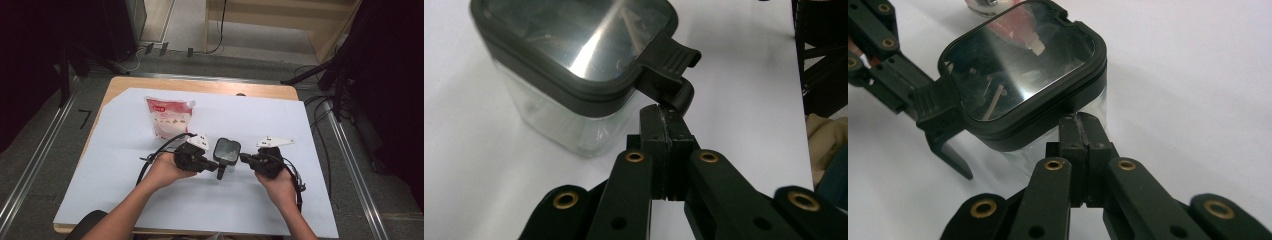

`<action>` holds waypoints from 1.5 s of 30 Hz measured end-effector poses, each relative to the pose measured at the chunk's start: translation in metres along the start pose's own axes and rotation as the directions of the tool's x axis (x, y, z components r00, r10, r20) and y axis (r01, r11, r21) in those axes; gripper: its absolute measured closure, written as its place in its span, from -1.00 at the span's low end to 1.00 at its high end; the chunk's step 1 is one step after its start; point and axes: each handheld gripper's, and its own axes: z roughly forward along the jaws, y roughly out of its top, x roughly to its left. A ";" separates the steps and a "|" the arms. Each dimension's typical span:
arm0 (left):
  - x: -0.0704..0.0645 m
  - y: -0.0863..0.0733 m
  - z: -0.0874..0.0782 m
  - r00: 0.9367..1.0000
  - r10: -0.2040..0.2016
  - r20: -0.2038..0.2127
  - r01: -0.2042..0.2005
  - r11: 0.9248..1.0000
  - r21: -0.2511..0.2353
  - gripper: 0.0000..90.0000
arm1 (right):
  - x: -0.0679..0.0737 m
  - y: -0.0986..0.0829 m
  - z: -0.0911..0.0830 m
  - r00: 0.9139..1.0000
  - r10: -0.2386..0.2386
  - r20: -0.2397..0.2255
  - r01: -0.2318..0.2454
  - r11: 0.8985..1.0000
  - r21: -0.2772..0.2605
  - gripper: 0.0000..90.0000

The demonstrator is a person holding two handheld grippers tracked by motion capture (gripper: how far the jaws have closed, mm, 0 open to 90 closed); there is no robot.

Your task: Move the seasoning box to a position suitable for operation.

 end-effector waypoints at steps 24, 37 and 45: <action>-0.005 0.007 0.008 0.998 -0.010 0.068 0.008 1.000 0.018 0.83 | -0.006 0.017 0.014 1.000 -0.023 -0.001 0.023 1.000 0.000 1.00; 0.008 -0.004 -0.018 0.998 -0.032 0.059 0.030 0.999 0.034 0.25 | 0.008 0.007 -0.017 0.999 -0.029 -0.044 0.028 0.999 -0.017 1.00; 0.014 -0.005 -0.031 1.000 -0.010 0.021 0.010 1.000 0.014 0.05 | 0.024 -0.006 -0.025 0.997 -0.043 -0.058 0.043 0.999 -0.001 1.00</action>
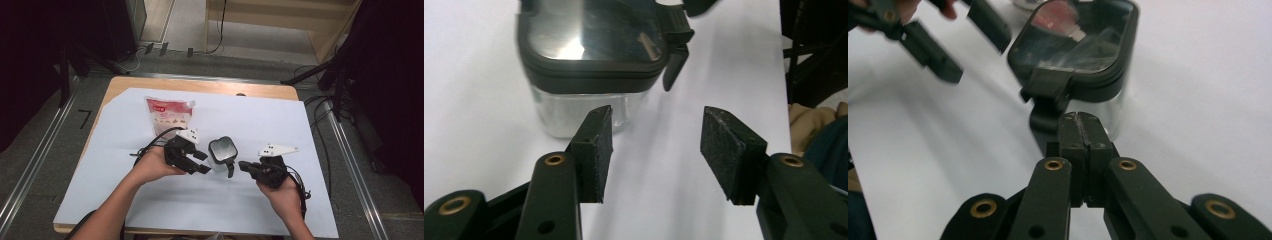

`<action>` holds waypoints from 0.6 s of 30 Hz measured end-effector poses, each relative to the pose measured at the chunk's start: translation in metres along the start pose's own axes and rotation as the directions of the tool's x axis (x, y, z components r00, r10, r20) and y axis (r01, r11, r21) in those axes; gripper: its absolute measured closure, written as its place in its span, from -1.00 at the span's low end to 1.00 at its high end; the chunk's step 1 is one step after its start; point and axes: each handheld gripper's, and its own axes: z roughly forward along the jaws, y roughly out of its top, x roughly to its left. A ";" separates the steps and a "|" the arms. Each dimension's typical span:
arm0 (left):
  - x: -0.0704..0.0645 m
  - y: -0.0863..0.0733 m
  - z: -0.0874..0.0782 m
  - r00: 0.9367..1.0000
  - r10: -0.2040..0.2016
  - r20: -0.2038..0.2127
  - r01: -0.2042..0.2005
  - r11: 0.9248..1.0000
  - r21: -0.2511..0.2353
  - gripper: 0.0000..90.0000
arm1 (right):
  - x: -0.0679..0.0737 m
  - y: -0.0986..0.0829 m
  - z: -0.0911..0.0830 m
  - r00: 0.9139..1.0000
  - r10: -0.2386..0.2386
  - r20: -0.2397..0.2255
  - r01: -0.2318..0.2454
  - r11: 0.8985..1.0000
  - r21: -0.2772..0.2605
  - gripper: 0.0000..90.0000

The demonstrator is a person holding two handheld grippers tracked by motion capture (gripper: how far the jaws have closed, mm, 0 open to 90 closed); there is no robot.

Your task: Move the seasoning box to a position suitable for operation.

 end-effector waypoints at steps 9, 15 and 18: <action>0.006 -0.002 -0.008 0.999 -0.005 -0.051 0.004 1.000 -0.013 -0.10 | 0.017 -0.012 0.003 1.000 -0.004 0.000 0.004 1.000 0.010 1.00; 0.008 -0.002 -0.008 0.998 -0.018 -0.068 0.017 1.000 -0.020 -0.18 | 0.027 -0.014 0.012 1.000 -0.028 -0.013 0.028 0.999 0.017 1.00; 0.009 -0.002 -0.010 0.996 -0.019 -0.082 0.017 1.000 -0.026 -0.25 | 0.030 -0.016 0.016 0.999 -0.025 -0.022 0.025 1.000 0.016 1.00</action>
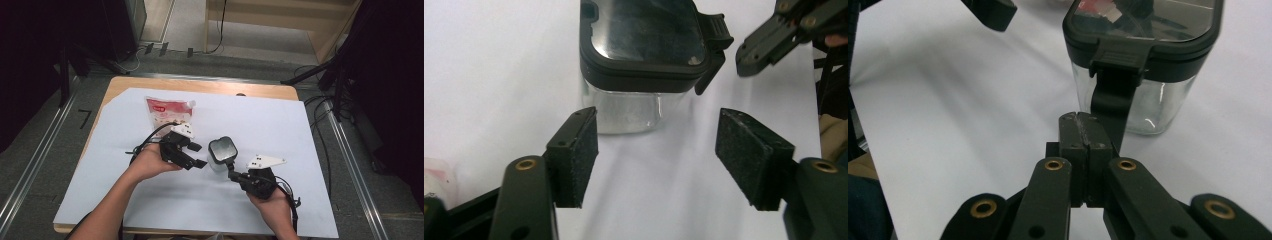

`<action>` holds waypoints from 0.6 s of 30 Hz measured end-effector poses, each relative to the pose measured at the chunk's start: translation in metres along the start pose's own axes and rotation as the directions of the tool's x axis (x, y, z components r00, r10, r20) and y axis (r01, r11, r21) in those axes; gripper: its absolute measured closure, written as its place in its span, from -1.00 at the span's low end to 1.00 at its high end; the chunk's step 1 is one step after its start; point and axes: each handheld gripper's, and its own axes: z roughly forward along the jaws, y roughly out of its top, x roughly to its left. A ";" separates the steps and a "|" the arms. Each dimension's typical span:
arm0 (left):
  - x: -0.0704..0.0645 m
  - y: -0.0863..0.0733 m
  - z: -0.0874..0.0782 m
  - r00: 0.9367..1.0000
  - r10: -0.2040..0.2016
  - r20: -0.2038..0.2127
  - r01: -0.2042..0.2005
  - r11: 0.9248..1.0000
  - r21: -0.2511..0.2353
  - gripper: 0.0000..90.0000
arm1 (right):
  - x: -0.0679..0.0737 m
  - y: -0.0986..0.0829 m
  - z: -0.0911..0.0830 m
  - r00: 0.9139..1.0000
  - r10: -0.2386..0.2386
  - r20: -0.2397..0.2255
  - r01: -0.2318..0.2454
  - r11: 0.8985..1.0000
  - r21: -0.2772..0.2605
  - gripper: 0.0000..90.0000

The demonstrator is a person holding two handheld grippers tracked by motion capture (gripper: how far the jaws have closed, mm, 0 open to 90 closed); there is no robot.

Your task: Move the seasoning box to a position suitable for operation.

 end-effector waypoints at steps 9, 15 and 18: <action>0.003 -0.001 0.000 1.000 -0.020 -0.004 0.020 1.000 -0.009 -0.34 | 0.005 -0.001 0.014 1.000 -0.005 -0.008 0.005 1.000 0.011 1.00; 0.004 -0.001 0.002 1.000 -0.029 0.002 0.029 1.000 -0.011 -0.32 | -0.001 -0.004 0.017 1.000 0.023 -0.010 -0.023 1.000 0.012 1.00; 0.005 -0.001 0.003 1.000 -0.025 -0.005 0.025 1.000 0.004 -0.32 | 0.001 -0.004 0.019 1.000 0.006 0.008 -0.007 1.000 0.019 1.00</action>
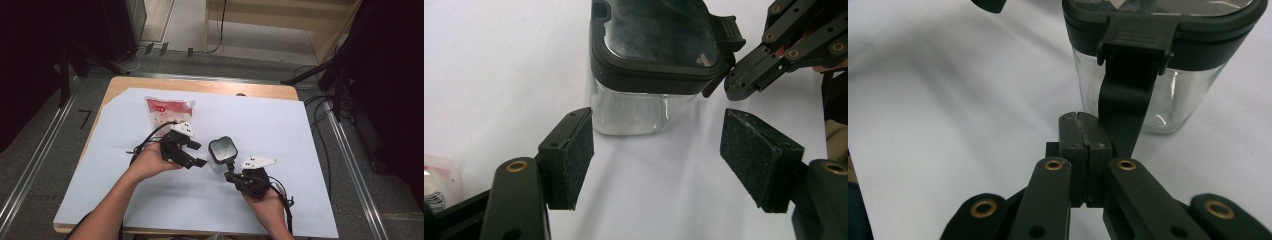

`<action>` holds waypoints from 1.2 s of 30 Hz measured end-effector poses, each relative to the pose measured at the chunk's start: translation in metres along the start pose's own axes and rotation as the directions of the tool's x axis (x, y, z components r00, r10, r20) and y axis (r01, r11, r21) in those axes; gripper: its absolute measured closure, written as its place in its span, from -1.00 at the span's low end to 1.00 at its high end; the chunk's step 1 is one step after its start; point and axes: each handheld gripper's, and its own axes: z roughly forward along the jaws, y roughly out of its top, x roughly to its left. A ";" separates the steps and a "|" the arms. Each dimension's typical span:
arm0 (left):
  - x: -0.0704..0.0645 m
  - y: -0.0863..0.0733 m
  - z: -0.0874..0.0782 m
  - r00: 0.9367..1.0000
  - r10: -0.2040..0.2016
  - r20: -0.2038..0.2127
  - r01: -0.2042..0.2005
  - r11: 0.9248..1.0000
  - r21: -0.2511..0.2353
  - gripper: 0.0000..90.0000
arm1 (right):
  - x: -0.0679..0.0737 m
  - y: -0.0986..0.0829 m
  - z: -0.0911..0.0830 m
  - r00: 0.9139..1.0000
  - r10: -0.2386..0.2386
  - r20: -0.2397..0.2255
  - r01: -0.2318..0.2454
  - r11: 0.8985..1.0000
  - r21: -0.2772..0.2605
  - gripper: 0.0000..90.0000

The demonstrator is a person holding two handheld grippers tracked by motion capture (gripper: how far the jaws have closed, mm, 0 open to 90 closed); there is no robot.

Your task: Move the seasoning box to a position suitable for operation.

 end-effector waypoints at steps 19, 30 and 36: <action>0.000 0.003 0.012 0.999 -0.022 0.040 0.022 1.000 -0.010 -0.31 | -0.019 -0.002 -0.012 0.998 0.047 0.048 -0.047 0.999 -0.008 1.00; 0.000 0.003 0.015 0.998 -0.003 0.066 0.004 1.000 -0.002 -0.27 | -0.043 -0.002 -0.018 0.993 0.103 0.063 -0.101 0.994 -0.034 1.00; 0.002 0.003 0.012 0.999 -0.011 0.050 0.013 0.999 -0.044 -0.32 | -0.055 0.000 -0.020 0.990 0.111 0.086 -0.109 0.994 -0.030 1.00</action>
